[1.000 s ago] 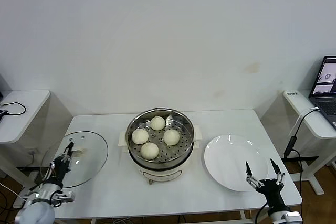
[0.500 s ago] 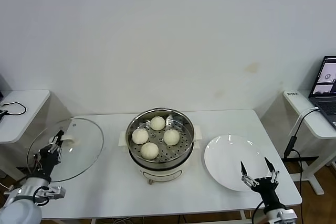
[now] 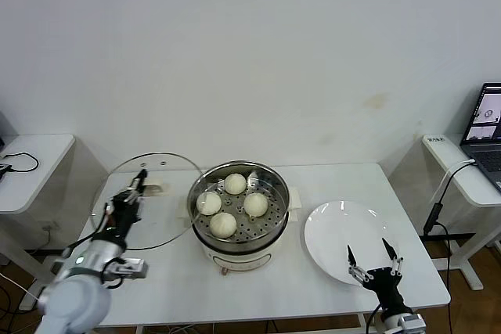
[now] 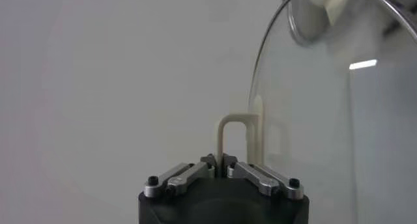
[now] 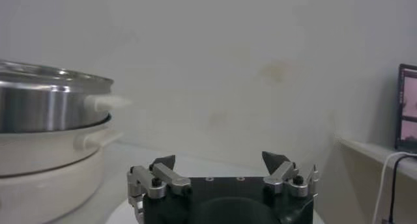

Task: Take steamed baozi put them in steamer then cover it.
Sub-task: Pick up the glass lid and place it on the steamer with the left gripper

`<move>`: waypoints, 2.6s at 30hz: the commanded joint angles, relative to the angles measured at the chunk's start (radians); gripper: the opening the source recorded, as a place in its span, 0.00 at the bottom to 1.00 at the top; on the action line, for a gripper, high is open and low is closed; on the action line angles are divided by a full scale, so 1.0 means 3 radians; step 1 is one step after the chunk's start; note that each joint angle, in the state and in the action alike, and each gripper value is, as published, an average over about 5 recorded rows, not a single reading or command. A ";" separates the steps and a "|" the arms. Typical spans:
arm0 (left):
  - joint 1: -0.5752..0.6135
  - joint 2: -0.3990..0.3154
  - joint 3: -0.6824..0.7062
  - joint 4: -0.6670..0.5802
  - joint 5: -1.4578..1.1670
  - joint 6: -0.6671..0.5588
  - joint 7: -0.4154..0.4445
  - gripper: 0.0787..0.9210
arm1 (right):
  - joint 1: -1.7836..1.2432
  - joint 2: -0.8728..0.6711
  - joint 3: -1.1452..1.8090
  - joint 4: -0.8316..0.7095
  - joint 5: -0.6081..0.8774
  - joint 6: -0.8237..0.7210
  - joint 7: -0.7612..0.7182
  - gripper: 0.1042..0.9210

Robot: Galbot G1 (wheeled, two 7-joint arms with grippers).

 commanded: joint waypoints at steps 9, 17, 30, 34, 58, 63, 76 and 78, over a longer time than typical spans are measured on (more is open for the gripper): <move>-0.0878 -0.0701 0.1415 0.0150 0.0956 0.0839 0.0645 0.07 | -0.0002 0.0183 -0.0090 -0.0008 -0.0543 -0.0011 0.0039 0.88; -0.1035 -0.1003 0.1585 0.0392 0.0973 0.0921 0.0685 0.07 | 0.0008 0.0248 -0.0143 -0.0079 -0.0631 0.0015 0.0046 0.88; -0.1178 -0.1244 0.1729 0.0721 0.1089 0.0939 0.0664 0.07 | -0.0021 0.0255 -0.0148 -0.0136 -0.0624 0.0056 0.0058 0.88; -0.1219 -0.1261 0.1735 0.0813 0.1126 0.0921 0.0644 0.07 | -0.0029 0.0248 -0.0162 -0.0127 -0.0575 0.0046 0.0056 0.88; -0.1100 -0.1336 0.1601 0.0903 0.1254 0.0815 0.0583 0.07 | -0.0060 0.0212 -0.0195 -0.0119 -0.0490 0.0045 0.0046 0.88; -0.1083 -0.1361 0.1609 0.0884 0.1271 0.0808 0.0581 0.07 | -0.0065 0.0218 -0.0208 -0.0120 -0.0499 0.0049 0.0047 0.88; -0.1043 -0.1400 0.1578 0.0934 0.1367 0.0747 0.0565 0.07 | -0.0067 0.0213 -0.0220 -0.0122 -0.0499 0.0058 0.0044 0.88; -0.1036 -0.1407 0.1573 0.0935 0.1367 0.0724 0.0554 0.07 | -0.0065 0.0212 -0.0224 -0.0125 -0.0500 0.0059 0.0044 0.88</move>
